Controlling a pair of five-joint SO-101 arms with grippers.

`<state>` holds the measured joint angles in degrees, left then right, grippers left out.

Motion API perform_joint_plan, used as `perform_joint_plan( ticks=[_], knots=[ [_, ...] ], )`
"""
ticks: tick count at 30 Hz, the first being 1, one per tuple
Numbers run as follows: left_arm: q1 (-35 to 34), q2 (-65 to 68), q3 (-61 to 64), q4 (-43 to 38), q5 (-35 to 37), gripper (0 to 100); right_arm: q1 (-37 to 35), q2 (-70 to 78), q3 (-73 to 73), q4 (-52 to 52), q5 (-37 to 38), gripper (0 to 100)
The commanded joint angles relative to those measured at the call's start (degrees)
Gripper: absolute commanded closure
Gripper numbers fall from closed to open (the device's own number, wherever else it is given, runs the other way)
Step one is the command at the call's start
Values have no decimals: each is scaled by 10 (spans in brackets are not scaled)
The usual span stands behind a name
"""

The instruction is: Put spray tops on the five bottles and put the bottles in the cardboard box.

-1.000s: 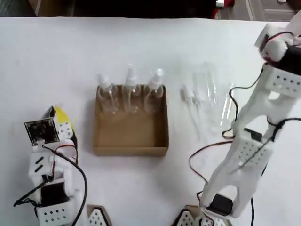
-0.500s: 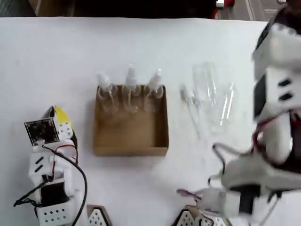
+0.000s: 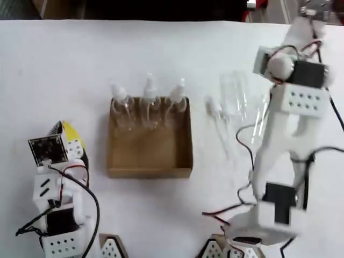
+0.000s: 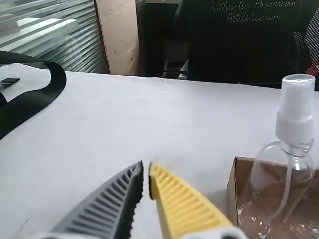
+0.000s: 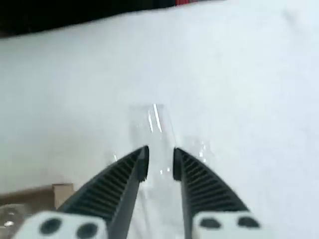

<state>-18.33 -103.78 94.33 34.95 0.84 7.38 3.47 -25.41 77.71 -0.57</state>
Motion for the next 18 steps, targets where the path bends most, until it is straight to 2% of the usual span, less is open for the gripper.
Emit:
perform_joint_plan(
  ticks=[1, 3, 9, 18],
  knots=[
    [7, -1, -2, -17, -6, 976, 12, 109, -2, -62, 9, 809],
    [7, -1, -2, -17, -6, 976, 21, 153, -2, -89, 9, 779],
    [7, -1, -2, -17, -6, 976, 57, 236, -2, -153, 9, 786],
    [7, -1, -2, -18, -6, 976, 66, 299, -8, -164, 9, 785]
  ],
)
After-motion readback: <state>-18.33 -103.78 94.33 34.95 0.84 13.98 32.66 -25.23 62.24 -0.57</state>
